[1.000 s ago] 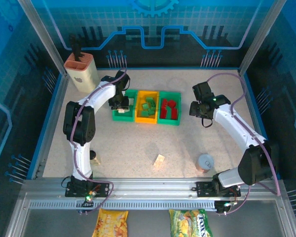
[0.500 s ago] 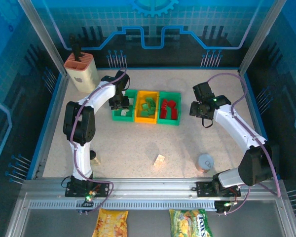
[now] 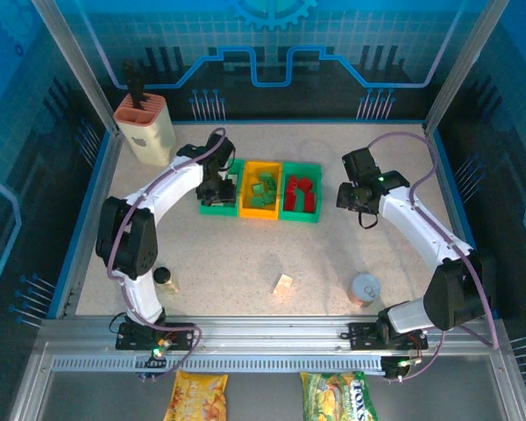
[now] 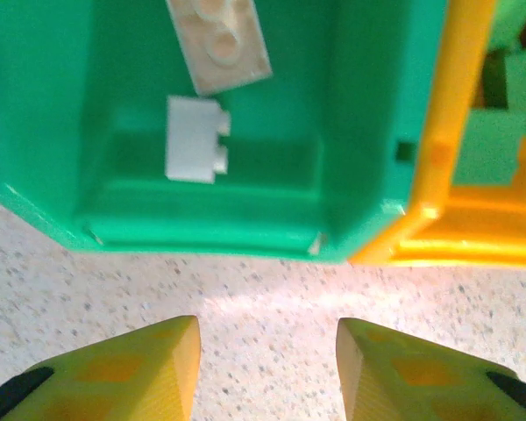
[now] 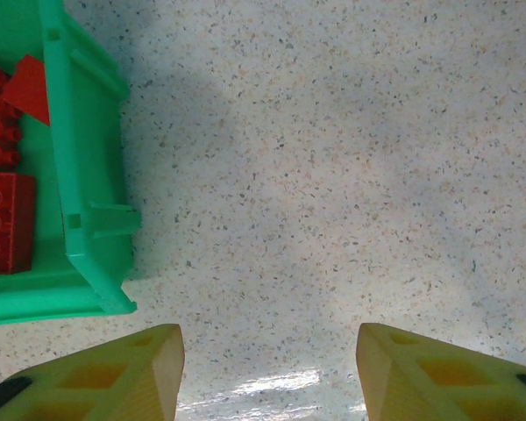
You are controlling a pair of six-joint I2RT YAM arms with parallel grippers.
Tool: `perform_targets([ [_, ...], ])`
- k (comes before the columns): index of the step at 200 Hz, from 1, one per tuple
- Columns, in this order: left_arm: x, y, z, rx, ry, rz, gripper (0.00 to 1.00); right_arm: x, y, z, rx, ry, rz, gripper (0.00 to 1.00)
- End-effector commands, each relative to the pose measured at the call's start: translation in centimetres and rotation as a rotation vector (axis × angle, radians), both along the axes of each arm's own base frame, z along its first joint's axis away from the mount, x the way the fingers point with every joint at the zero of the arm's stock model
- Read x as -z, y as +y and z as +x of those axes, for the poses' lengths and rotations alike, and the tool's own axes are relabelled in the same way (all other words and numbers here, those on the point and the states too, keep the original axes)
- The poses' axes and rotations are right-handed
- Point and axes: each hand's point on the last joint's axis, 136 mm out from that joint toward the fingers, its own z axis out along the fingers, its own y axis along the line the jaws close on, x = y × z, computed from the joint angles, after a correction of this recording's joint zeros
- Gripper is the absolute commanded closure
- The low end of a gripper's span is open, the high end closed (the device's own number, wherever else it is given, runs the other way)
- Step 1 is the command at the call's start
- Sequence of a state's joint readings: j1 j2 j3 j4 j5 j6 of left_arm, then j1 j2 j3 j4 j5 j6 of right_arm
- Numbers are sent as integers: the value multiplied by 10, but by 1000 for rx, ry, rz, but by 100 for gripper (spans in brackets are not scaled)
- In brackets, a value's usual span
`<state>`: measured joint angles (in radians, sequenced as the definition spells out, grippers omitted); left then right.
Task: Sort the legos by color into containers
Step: Place the lego in the container, then pick up the lego from the middle-left of the table.
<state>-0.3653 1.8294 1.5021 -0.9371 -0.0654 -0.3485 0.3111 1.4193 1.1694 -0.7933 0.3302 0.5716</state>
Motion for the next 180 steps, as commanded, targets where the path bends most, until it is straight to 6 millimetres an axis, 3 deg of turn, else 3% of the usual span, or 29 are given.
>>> perform_targets([
  [1, -5, -19, -22, -11, 2, -38, 54, 6, 3, -3, -22, 18, 8, 45],
  [99, 16, -100, -100, 44, 27, -46, 53, 17, 11, -3, -120, 37, 17, 45],
  [180, 44, -162, -163, 188, 94, 9, 46, 22, 6, -7, -134, 35, 29, 45],
])
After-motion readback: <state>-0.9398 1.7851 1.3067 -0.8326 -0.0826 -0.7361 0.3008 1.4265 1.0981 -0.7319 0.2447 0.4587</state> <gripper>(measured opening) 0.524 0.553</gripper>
